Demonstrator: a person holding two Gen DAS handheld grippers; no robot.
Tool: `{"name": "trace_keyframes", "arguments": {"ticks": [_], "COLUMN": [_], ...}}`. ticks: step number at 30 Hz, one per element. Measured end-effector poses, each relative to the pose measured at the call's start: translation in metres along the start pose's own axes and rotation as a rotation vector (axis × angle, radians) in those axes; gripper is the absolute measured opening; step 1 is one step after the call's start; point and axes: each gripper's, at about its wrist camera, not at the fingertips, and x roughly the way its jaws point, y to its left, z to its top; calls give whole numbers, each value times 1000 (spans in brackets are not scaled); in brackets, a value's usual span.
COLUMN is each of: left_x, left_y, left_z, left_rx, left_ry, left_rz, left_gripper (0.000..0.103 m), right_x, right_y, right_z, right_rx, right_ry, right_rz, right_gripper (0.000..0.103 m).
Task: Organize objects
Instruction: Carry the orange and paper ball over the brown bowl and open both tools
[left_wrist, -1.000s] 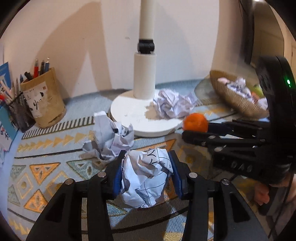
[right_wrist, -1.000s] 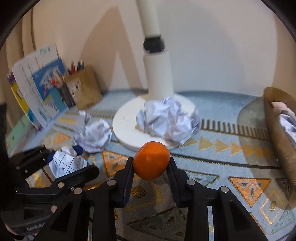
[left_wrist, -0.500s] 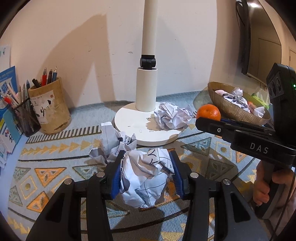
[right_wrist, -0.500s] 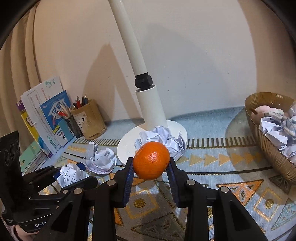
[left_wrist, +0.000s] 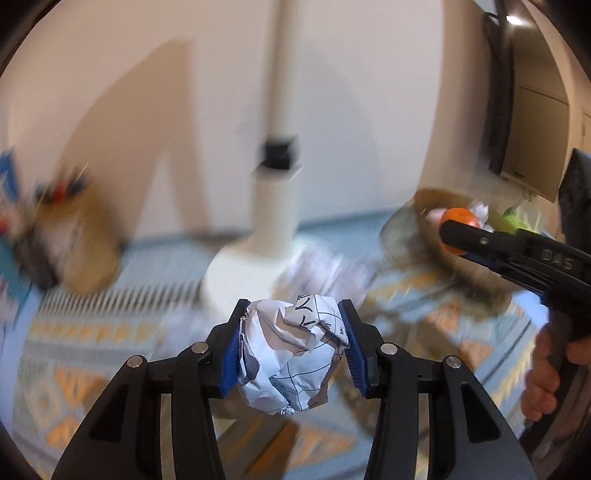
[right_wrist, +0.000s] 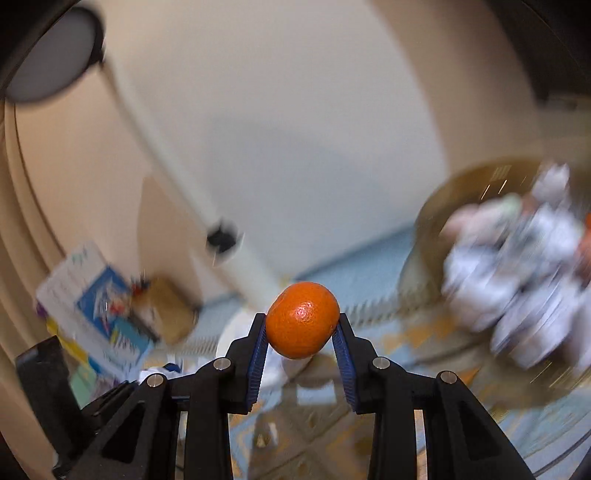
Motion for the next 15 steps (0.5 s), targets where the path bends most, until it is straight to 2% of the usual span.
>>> {"name": "trace_keyframes", "arguments": {"ticks": [3,7,10,15], "left_x": [16,46,70,106], "left_y": [-41,-106,-147,-195], "left_z": [47,105,131,147], "left_rx": [68,122,156,189], "left_ry": [-51,-97,-95,-71], "left_rz": [-43,-132,-197,-252], "left_gripper": [44,45,45,45], "right_x": [-21,-50,-63,-65], "right_y": [-21,-71,-102,-146], "right_z": [38,87,104,111], "right_rx": [0,43,71,92], "right_ry": [-31,-71,-75,-38], "right_rz": [-74,-201,-278,-363], "right_gripper": [34,35,35,35]}}
